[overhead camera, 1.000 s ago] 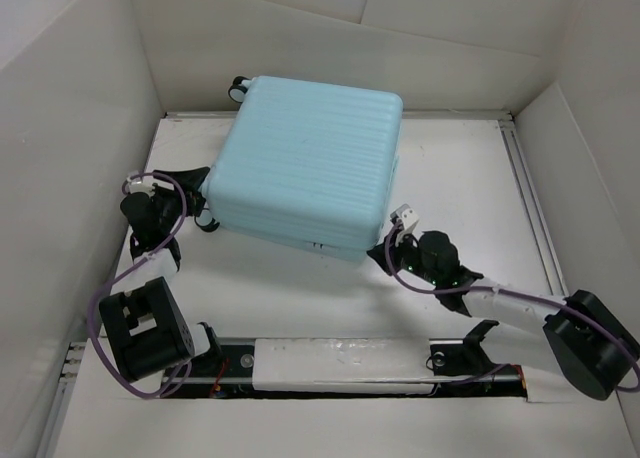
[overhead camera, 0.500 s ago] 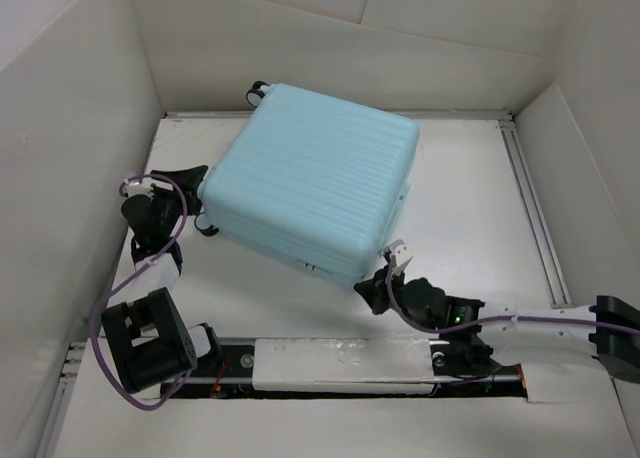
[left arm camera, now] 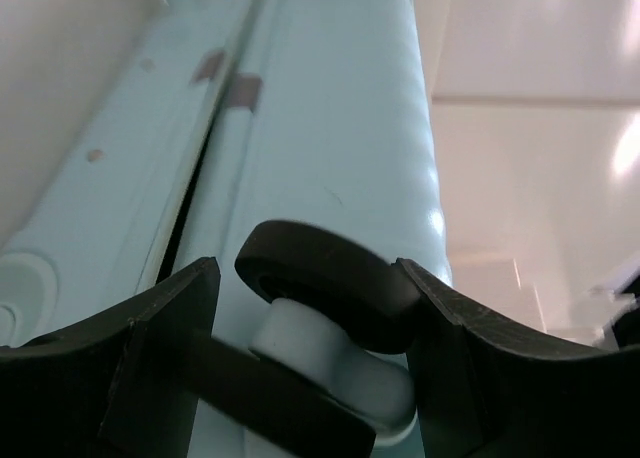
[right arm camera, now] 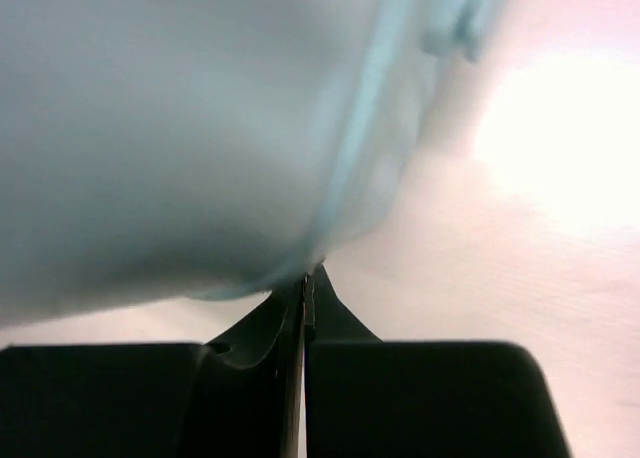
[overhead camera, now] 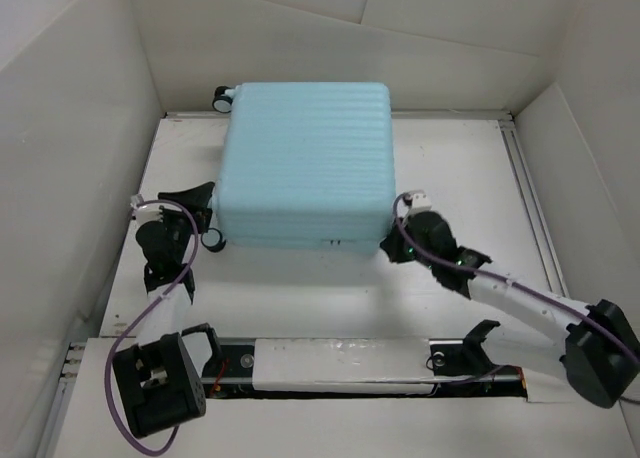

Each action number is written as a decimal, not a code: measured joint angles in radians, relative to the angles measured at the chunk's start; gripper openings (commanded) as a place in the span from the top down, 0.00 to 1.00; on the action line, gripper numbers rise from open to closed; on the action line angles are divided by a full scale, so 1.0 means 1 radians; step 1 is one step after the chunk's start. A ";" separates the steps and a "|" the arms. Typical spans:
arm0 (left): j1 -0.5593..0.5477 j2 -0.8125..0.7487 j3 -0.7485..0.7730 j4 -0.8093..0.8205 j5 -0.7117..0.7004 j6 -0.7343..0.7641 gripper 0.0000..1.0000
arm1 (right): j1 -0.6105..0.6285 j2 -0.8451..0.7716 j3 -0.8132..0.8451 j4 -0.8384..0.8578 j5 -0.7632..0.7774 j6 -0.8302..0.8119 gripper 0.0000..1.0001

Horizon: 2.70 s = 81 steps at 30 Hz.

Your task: Pack the luggage

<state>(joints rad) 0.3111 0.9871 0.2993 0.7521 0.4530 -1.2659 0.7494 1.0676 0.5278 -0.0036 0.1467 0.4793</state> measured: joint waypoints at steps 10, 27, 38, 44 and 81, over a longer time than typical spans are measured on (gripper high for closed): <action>-0.101 -0.172 -0.084 0.030 0.040 0.040 1.00 | -0.111 -0.006 -0.058 0.111 -0.066 -0.021 1.00; -0.339 -0.370 -0.234 0.046 -0.105 0.009 1.00 | 0.229 0.389 0.360 -0.018 0.204 0.006 1.00; -0.335 -0.394 -0.240 0.027 0.011 0.006 1.00 | 0.512 0.607 0.410 0.294 0.254 0.014 1.00; -0.349 -0.388 -0.227 0.028 0.192 0.019 1.00 | 0.510 0.528 0.352 0.240 0.233 0.024 1.00; -0.328 -0.339 0.188 -0.610 -0.190 0.393 0.00 | 0.380 -0.069 0.056 0.100 0.245 0.105 0.39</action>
<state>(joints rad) -0.0166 0.6483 0.4870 0.1421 0.2626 -0.8726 1.1294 0.9989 0.5842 0.0967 0.3912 0.5846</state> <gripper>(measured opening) 0.996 0.621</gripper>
